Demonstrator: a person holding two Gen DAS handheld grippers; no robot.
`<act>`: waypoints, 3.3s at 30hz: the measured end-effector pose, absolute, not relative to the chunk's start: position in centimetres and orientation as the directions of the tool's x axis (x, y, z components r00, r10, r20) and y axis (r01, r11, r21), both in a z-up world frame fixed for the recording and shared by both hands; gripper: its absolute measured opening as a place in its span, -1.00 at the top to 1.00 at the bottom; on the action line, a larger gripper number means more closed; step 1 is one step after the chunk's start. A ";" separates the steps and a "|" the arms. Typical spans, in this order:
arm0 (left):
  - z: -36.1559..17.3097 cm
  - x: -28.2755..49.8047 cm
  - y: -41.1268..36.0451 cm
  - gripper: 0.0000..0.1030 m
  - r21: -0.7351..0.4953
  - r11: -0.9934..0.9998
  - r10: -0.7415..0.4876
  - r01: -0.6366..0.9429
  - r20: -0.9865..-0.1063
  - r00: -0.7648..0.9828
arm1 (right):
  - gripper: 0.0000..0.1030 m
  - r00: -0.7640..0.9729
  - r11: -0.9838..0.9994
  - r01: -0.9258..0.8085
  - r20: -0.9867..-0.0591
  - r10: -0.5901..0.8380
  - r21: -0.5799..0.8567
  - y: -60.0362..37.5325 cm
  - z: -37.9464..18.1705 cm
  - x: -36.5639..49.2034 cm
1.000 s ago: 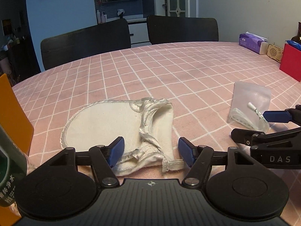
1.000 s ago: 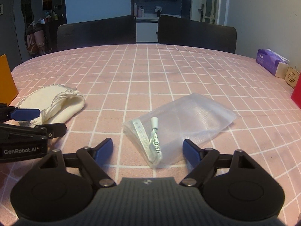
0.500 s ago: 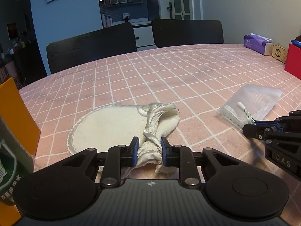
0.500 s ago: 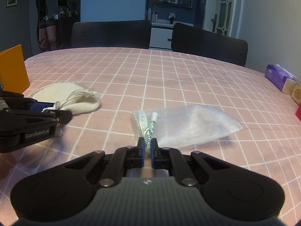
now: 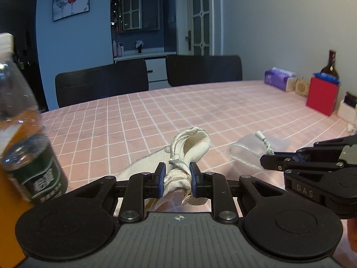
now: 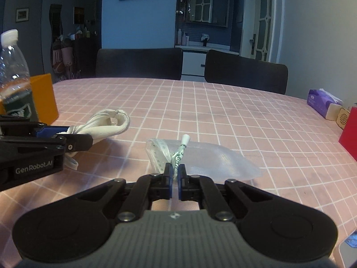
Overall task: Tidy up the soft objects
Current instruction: 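Grasp the white cloth bag with the left tool while the right tool grasps the clear plastic bag, then carry both bags over the orange box and open both tools to drop them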
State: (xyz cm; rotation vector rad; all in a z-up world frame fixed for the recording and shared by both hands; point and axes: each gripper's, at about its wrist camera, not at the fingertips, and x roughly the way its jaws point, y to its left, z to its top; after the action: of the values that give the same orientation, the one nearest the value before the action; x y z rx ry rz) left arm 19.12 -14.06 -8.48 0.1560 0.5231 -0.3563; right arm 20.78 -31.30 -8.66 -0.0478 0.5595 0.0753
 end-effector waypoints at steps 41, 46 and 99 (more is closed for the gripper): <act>5.1 3.4 -1.1 0.52 0.061 0.938 -0.320 0.341 -0.226 0.920 | 1.00 0.807 0.817 -0.566 -0.273 0.523 -0.110 -19.3 6.8 7.9; 6.1 4.1 0.5 0.53 0.098 0.947 -0.277 0.306 -0.235 0.932 | 1.00 0.746 0.743 -0.652 -0.304 0.593 -0.149 -15.4 7.7 10.0; -2.3 23.5 9.0 -0.09 -0.033 0.963 -0.158 0.267 -0.873 0.461 | 0.26 0.437 0.428 -0.859 -0.839 0.325 -0.282 0.5 -1.9 28.4</act>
State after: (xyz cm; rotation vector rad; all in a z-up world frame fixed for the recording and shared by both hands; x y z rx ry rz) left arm 23.46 8.96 -2.33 0.1144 1.0600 -0.2621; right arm 28.40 0.53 -1.94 -0.8016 0.7875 0.8428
